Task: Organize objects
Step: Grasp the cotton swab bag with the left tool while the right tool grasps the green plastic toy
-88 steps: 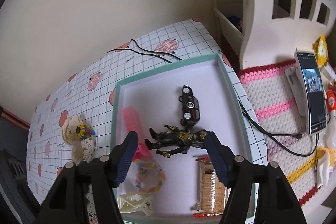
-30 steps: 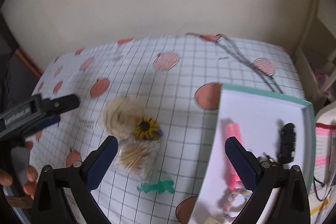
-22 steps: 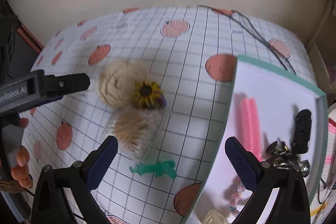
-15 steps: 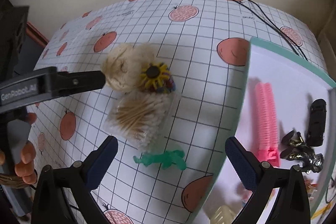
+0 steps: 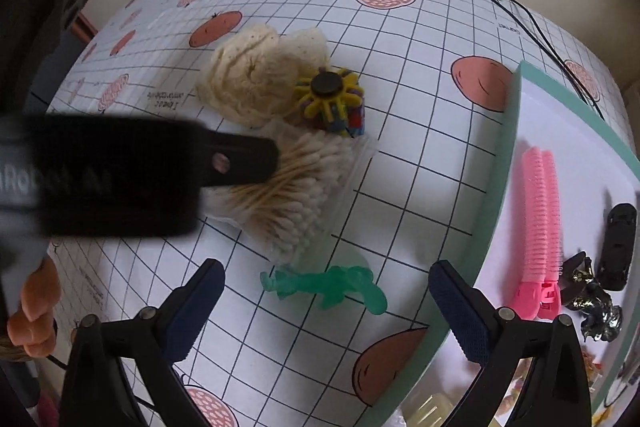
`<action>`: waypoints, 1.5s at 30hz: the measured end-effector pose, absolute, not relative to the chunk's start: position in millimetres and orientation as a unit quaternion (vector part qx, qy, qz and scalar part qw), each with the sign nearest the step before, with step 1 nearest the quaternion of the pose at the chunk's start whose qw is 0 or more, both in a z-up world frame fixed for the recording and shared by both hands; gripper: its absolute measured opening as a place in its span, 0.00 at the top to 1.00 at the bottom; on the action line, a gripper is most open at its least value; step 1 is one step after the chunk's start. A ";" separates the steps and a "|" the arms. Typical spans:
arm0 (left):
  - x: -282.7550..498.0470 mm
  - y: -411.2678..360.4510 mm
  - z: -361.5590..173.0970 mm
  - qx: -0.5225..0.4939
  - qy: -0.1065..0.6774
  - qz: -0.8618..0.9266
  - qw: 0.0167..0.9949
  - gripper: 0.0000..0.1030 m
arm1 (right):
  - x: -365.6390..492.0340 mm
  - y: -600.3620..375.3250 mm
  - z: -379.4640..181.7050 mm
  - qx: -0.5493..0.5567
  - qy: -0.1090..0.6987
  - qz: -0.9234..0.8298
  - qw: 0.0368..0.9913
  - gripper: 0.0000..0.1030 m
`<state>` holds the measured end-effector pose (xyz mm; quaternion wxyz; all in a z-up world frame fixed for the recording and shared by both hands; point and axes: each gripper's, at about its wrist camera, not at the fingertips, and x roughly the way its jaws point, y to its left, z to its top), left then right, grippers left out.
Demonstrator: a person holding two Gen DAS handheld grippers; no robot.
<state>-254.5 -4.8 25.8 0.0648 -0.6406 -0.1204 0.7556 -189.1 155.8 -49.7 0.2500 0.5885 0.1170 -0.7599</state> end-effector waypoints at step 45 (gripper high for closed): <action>-253.9 -3.5 2.9 -0.661 -0.098 0.742 0.059 0.09 | -181.1 150.5 -69.7 0.600 0.119 -0.753 0.241 0.04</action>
